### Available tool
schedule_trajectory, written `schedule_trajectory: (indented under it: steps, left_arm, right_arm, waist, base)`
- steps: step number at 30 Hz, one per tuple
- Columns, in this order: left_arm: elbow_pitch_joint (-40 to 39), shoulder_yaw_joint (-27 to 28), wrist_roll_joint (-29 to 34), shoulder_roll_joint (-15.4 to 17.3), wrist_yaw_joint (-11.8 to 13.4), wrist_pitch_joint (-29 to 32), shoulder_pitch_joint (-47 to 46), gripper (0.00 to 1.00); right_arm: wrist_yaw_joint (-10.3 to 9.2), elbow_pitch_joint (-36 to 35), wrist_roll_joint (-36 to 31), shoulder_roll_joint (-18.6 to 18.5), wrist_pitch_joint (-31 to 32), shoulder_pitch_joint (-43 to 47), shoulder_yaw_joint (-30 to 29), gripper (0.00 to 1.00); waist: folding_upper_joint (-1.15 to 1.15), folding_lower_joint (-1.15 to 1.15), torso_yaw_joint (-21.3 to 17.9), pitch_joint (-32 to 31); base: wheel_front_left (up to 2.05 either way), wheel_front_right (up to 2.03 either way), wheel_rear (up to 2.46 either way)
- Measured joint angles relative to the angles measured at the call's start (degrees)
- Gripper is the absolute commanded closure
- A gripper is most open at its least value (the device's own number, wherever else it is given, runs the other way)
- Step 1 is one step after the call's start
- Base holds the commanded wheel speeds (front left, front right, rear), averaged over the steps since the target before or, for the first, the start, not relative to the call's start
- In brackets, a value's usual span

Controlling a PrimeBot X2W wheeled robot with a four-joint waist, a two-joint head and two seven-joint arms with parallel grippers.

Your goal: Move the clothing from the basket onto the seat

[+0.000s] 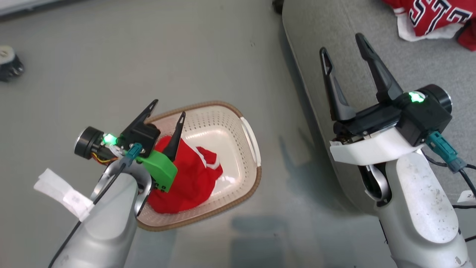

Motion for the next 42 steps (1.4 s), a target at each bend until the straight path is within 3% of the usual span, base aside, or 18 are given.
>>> schedule_trajectory:
  steps: [26, 42]
  left_arm:
    - [29.1, -17.5, -0.7, 2.5, -0.1, 0.8, -20.0, 0.00]
    - [34.7, -23.5, -0.7, 4.4, -0.1, 10.2, -25.8, 0.00]
  right_arm:
    - [0.00, -4.7, 0.4, 0.0, 0.0, -8.8, 3.0, 0.00]
    - [0.00, -8.6, 0.0, 0.0, 0.0, -10.3, 1.6, 0.00]
  waist:
    - [0.00, 0.00, -6.8, 23.5]
    - [0.00, 0.01, -7.9, 33.4]
  base:
    - [0.00, 0.00, 0.00]
    - [0.00, 0.00, 0.00]
